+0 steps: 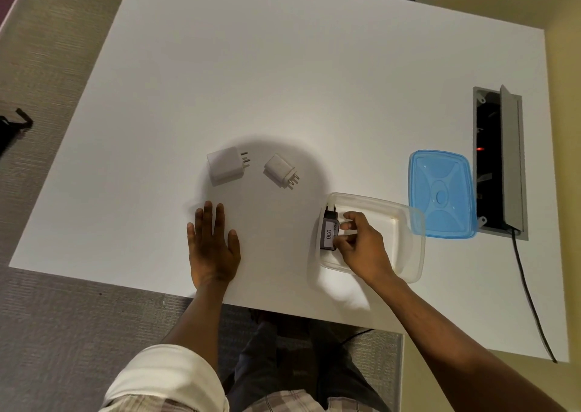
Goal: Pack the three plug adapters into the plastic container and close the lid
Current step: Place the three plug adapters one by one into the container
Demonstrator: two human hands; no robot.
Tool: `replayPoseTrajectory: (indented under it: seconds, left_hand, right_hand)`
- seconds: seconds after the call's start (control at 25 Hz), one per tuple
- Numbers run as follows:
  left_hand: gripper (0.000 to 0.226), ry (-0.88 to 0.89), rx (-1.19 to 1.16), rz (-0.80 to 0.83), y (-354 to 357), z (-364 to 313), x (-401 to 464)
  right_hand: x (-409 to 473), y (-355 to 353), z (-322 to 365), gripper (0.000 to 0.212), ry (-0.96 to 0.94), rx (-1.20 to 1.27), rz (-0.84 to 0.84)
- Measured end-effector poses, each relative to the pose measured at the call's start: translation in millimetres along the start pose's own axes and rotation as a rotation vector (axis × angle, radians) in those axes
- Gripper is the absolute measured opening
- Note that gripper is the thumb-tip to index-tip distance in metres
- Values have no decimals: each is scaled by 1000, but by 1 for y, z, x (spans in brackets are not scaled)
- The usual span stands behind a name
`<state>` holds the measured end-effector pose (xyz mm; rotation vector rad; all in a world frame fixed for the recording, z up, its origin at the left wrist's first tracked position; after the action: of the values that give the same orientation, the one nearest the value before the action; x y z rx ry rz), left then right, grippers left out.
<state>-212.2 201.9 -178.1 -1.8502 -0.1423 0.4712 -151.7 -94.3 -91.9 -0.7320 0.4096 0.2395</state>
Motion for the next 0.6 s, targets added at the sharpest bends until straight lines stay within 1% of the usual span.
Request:
replayPoseTrajectory:
  seconds: [0.08, 0.16, 0.28, 0.36, 0.44, 0.48, 0.56, 0.6]
  left_hand:
    - [64, 5, 11, -4, 0, 0, 0]
    - [65, 9, 15, -11, 1, 0, 0]
    - [65, 14, -3, -17, 3, 1, 0]
    - [65, 14, -8, -24, 4, 2, 1]
    - [65, 9, -18, -26, 4, 2, 1]
    - [65, 8, -24, -28, 4, 2, 1]
    - [65, 8, -29, -33, 4, 2, 0]
    - [65, 10, -31, -36, 4, 2, 0]
  right_hand:
    - [-4, -3, 5, 37, -58, -40, -99]
    - [-7, -8, 18, 31, -147, -25, -166]
    - [-3, -14, 50, 29, -276, 48, -168]
    - [12, -15, 76, 30, -335, 48, -153]
    - [40, -11, 97, 27, -344, -10, -98]
    - [56, -8, 105, 26, -311, -26, -30]
    - [86, 4, 119, 32, -200, -88, 136]
    - [98, 12, 124, 39, -162, -163, 187]
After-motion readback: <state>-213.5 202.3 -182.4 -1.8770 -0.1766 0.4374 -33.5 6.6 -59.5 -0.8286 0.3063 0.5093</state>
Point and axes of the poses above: each hand's wrist, its own x-axis towards the middle knuckle, its own y-axis out of the palm, z = x × y, the point moved 1 cm from there along x, towards the middle knuckle, and after that the axes turned 3 degrees about z, right-handed, at the moved point
